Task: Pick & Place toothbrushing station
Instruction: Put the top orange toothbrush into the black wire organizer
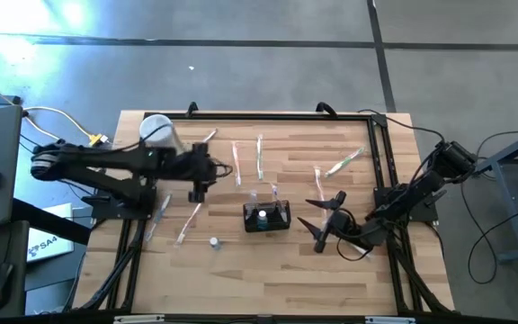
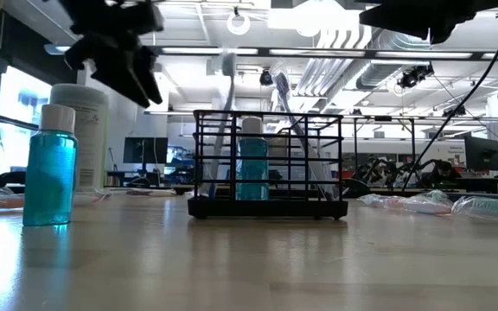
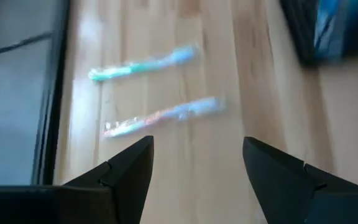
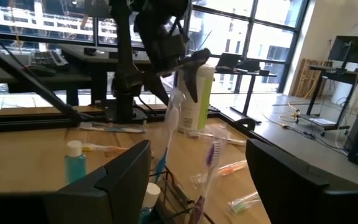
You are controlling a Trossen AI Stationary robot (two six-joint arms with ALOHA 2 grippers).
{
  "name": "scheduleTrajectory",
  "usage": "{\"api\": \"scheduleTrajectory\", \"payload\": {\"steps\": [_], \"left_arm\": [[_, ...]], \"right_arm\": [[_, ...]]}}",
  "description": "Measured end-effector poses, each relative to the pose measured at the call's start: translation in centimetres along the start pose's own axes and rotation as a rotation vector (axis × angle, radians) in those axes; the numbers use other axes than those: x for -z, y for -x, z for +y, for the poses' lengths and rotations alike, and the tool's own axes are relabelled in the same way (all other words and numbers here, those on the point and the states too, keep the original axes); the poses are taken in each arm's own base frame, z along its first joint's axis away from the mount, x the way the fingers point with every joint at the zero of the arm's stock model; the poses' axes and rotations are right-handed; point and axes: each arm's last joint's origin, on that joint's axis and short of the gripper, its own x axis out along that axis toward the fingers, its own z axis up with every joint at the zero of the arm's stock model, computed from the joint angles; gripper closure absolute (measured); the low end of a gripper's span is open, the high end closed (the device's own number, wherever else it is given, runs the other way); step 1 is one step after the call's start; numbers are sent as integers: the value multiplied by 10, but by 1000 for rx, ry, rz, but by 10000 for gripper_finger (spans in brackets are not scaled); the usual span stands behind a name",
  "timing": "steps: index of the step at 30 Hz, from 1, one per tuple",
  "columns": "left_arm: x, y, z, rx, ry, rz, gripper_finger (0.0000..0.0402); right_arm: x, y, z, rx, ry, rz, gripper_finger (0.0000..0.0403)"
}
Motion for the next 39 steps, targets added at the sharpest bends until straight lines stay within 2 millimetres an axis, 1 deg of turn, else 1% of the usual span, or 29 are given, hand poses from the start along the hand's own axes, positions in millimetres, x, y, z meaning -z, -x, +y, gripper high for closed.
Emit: {"api": "scheduleTrajectory", "payload": {"steps": [2,6,11,17,20,26,30,34,39], "left_arm": [[-7,-8,11,48,-102,29,160],[-11,-30,31,121,-269,75,160],[-8,-62,52,210,-335,94,160],[-7,-104,67,215,-418,114,160],[-6,-123,71,249,-456,146,160],[-10,-150,70,330,-522,191,160],[-12,-168,71,355,-532,212,160],[-2,-185,64,429,-535,281,160],[7,-197,57,499,-544,335,160]], "right_arm": [[0,-2,-1,8,0,1,149],[0,-5,-3,22,1,2,149],[1,-5,-3,22,14,3,149],[1,-5,-3,22,43,3,149],[1,-5,-3,22,47,5,149],[2,-6,-4,26,73,10,149],[3,-11,-6,41,80,15,149],[5,-14,-8,27,80,23,149],[8,-16,-8,11,77,37,149]]}}
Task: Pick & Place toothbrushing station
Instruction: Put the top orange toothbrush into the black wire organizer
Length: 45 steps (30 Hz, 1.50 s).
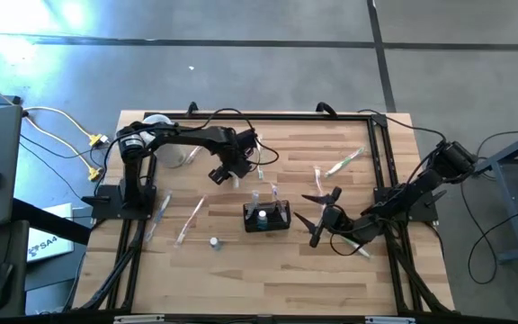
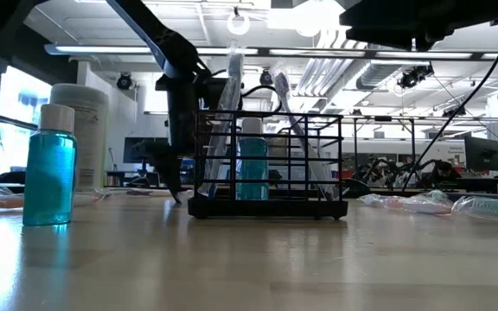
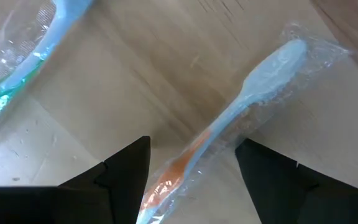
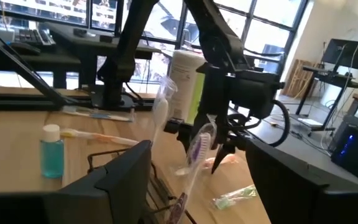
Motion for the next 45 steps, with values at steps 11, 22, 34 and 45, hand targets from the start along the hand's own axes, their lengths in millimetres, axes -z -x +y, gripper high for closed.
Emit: {"api": "scheduleTrajectory", "payload": {"steps": [11,22,34,45], "left_arm": [[-11,-3,-14,67,-43,32,326],[-34,11,-47,117,42,173,387],[-58,115,-112,-104,54,129,387],[-68,216,-158,-444,265,-477,387]], "right_arm": [[2,1,1,-4,-8,12,149],[2,5,5,-54,-8,6,149],[1,15,9,-55,-4,4,149],[-1,15,9,-61,-20,-5,149]]}}
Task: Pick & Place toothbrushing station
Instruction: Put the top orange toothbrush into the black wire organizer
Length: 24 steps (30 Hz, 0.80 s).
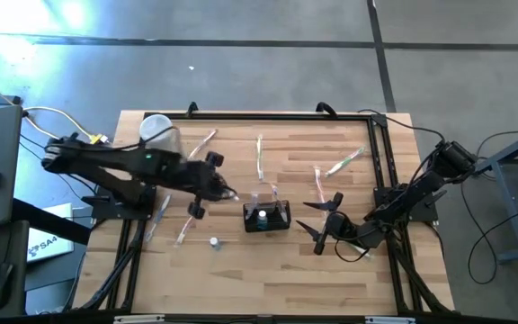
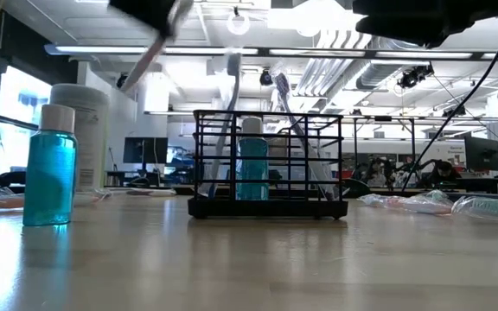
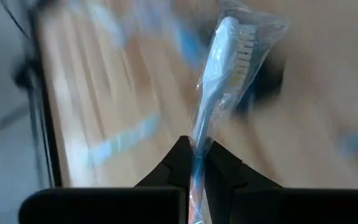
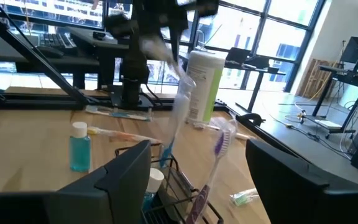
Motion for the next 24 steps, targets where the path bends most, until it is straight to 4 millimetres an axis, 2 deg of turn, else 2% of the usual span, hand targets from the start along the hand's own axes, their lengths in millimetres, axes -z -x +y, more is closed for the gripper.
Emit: {"api": "scheduleTrajectory", "payload": {"steps": [3,5,7,10,14,18,24], "left_arm": [[-22,18,0,5,99,-271,387],[-33,21,-5,23,133,-408,387],[-39,17,-12,11,162,-509,387],[-40,0,-28,-78,222,-602,387],[-31,-22,-51,-158,297,-738,387],[-13,-30,-65,-209,412,-892,387],[21,-50,-68,-199,626,-920,387]], "right_arm": [[0,0,0,0,-1,-1,149],[0,0,0,0,-3,-2,149],[0,0,0,0,-2,-1,149],[0,1,1,-5,-2,-2,149],[0,5,3,-24,3,-2,149],[0,10,6,-43,10,-4,149],[0,11,7,-43,11,-4,149]]}}
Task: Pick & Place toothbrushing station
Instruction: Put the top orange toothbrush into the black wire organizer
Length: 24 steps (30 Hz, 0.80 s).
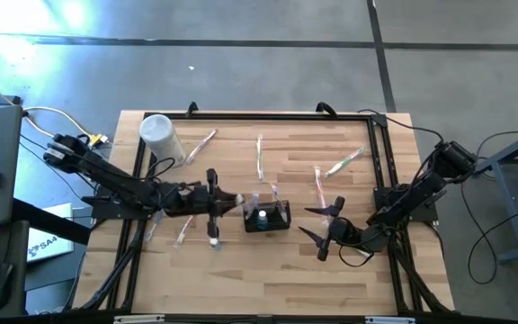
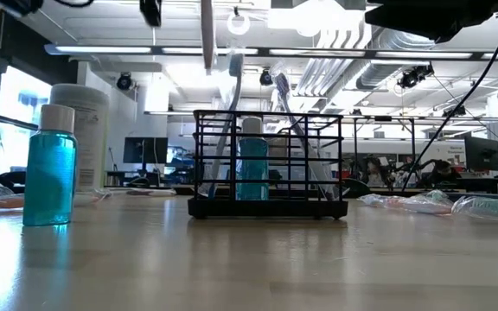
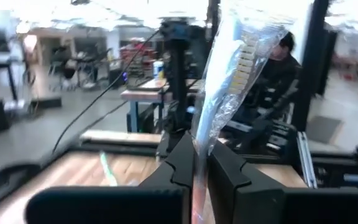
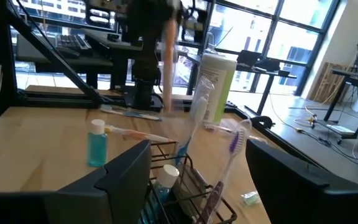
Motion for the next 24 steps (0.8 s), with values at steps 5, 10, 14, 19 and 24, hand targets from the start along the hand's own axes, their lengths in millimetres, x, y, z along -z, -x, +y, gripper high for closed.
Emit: {"api": "scheduleTrajectory", "payload": {"steps": [5,10,14,19,24], "left_arm": [[16,-1,12,-45,46,13,387],[27,-5,12,-49,57,50,387],[35,-8,11,-55,93,60,387],[46,-13,9,-59,89,68,387],[57,-16,9,-93,73,96,387]], "right_arm": [[0,0,0,0,-5,0,149],[0,0,0,0,-19,0,149],[0,0,0,-1,-26,0,149],[0,0,1,-11,-24,1,149],[1,1,1,-18,-24,3,149]]}}
